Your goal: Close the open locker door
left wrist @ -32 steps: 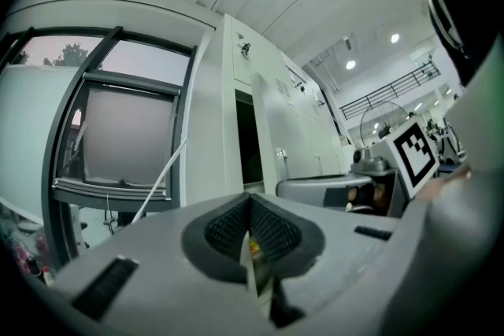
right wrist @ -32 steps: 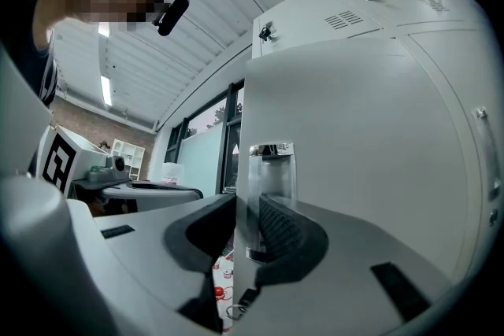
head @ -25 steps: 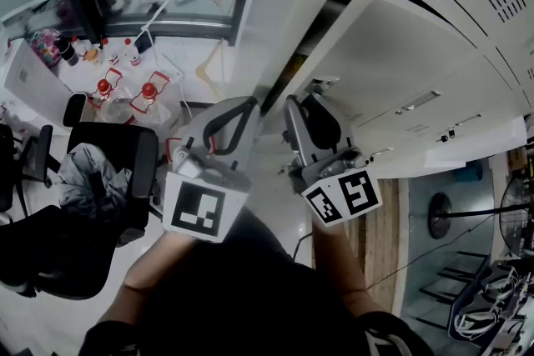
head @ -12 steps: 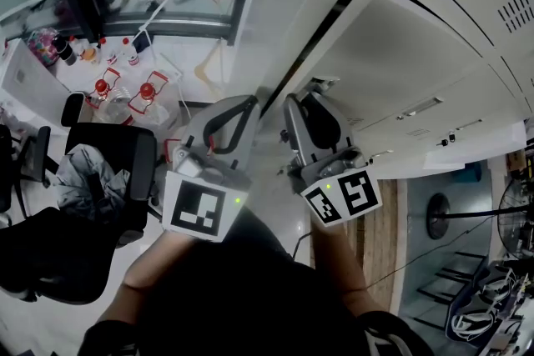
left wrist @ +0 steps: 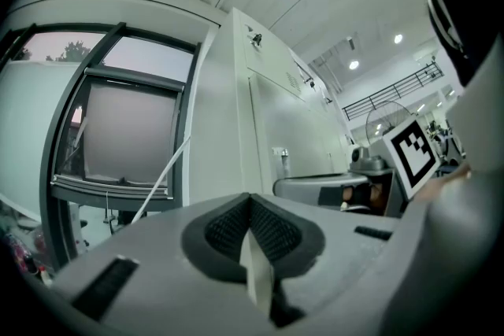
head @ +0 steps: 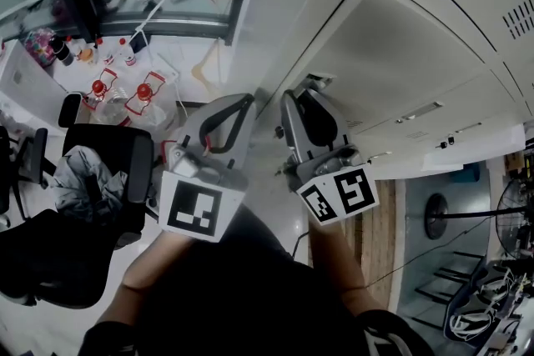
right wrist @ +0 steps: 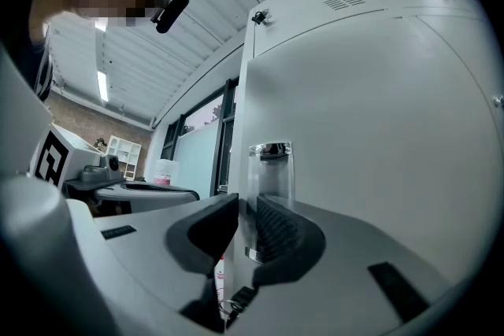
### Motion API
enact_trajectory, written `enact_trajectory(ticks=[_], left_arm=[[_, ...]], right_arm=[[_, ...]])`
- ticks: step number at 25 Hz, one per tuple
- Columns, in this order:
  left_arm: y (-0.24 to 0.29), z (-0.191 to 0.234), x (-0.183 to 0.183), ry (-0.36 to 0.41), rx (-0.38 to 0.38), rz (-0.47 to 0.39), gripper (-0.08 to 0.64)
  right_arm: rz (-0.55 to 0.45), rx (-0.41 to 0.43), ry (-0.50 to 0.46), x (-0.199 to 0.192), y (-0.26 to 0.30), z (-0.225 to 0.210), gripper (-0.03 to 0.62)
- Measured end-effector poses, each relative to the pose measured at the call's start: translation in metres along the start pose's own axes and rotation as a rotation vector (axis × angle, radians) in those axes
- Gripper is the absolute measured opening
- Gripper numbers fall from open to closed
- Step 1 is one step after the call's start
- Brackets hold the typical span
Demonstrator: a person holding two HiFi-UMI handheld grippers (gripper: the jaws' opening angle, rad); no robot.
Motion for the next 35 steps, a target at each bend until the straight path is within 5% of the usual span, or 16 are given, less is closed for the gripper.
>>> enact_trajectory(ticks=[23,35], left_arm=[[0.013,0.004,-0.001,-0.009,0.006,-0.006,-0.002],[-0.021,-0.001,0.014,0.028,0.073,-0.002,-0.002]], right_arm=[[0.031,-0.044,-0.015,-0.003,0.013,-0.009,0.069],[0.074,-0.156,-0.055,0.001,0.009,-0.006,0.071]])
Point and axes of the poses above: the fingertips, and each gripper's own axes: y forward along the fingers, z to its left, x out of its top, the point moved 3 cm from there along -y, backward along the fingers, and after that the axes turned 9 degrees about -z, right-handed, at the moved point
